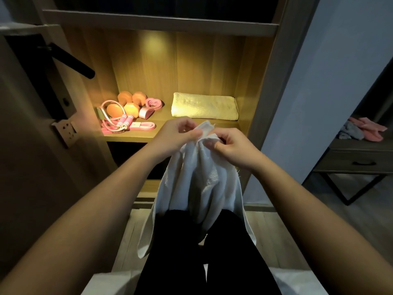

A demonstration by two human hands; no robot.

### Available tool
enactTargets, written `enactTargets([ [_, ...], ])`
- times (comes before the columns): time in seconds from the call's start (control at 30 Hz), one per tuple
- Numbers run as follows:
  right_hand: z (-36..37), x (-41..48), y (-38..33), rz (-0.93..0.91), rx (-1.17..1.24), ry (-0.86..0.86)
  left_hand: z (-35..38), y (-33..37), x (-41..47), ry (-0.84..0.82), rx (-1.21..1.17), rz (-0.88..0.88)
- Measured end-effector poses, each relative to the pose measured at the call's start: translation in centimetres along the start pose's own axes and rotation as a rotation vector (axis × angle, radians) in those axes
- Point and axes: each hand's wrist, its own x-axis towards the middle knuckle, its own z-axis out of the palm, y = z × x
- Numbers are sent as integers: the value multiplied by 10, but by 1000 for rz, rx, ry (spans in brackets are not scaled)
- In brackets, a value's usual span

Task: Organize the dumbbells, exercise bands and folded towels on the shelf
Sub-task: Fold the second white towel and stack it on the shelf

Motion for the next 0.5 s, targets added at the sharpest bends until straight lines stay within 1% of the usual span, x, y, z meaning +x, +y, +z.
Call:
enactTargets([
  [0.1, 1, 0, 3, 26, -50, 88, -4, -31, -12, -115, 104, -121],
  [0.23, -2, 1, 4, 53, -86, 122, -7, -72, -27, -199, 365, -183],
  [0.4, -1, 4, 1, 31, -116, 105, -6, -120, -45, -119, 451, -329],
  [0.5, -1, 3, 2, 40, -114, 103, -17, -149, -55, -130, 575, -338],
])
